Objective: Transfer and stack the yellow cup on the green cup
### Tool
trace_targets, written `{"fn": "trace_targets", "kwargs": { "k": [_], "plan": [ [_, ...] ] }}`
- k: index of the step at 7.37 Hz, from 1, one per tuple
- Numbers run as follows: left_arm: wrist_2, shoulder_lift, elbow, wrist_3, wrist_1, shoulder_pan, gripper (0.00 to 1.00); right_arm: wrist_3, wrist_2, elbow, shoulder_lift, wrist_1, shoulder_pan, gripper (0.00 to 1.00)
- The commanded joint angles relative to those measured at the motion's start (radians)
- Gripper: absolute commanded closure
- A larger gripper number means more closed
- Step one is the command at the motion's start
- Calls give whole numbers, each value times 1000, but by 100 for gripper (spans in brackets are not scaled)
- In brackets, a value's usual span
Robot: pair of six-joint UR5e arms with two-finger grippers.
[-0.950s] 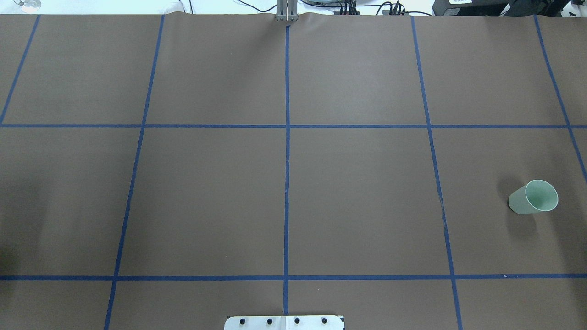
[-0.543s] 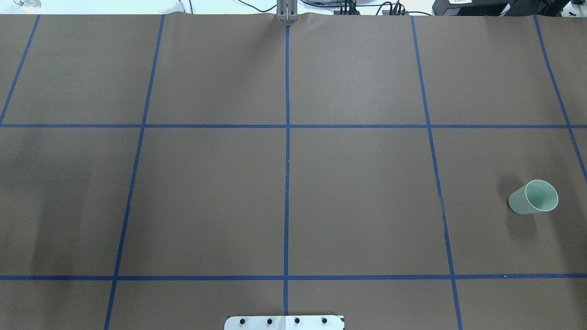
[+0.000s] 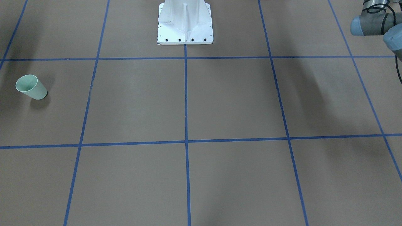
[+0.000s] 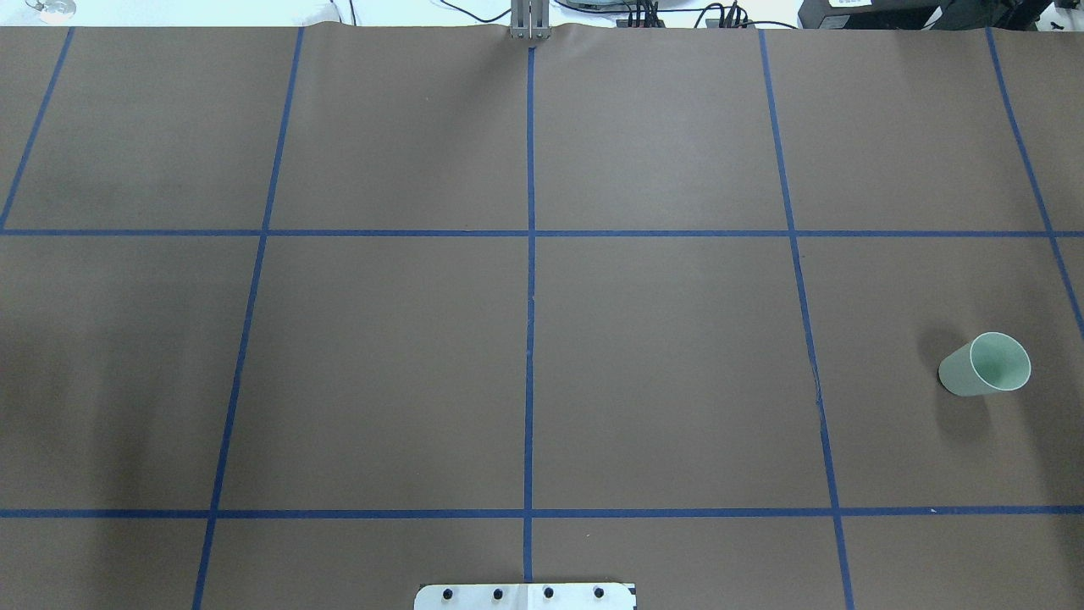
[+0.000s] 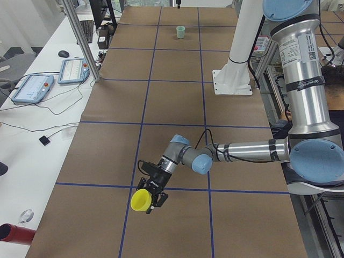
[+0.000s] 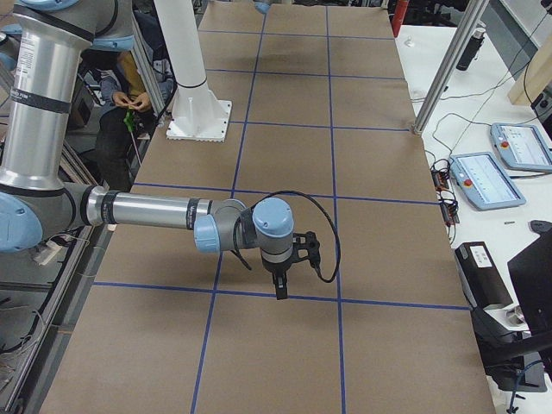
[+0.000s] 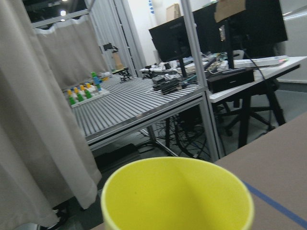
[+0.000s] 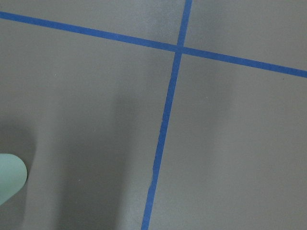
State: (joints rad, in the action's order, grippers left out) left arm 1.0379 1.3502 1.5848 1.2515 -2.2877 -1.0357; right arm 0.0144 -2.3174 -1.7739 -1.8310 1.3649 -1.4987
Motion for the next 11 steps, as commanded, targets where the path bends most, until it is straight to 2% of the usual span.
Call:
{"fn": "trace_targets", "kwargs": {
  "k": [1, 2, 4, 5, 6, 7, 8, 10, 11],
  "plan": [
    [4, 47, 6, -246, -179, -23, 80, -1, -3, 1, 1, -1, 0, 0],
    [8, 70, 9, -383, -305, -23, 80, -2, -3, 1, 1, -1, 0, 0],
    [45, 124, 26, -481, -418, -20, 80, -4, -5, 1, 1, -3, 0, 0],
    [221, 141, 21, -471, -511, -21, 85, -4, -5, 2, 1, -3, 0, 0],
    [360, 142, 15, -481, -604, -20, 87, -4, -5, 1, 3, -3, 0, 0],
    [432, 165, 29, -483, -639, -18, 87, -5, -7, 1, 3, -3, 0, 0],
    [558, 188, 52, -485, -671, -18, 94, -5, -7, 1, 3, -4, 0, 0],
    [838, 240, 64, -491, -807, -17, 99, -4, -13, -2, 1, -3, 0, 0],
    [989, 276, 63, -580, -843, -17, 100, -4, -13, -2, 1, -3, 0, 0]
  ]
}}
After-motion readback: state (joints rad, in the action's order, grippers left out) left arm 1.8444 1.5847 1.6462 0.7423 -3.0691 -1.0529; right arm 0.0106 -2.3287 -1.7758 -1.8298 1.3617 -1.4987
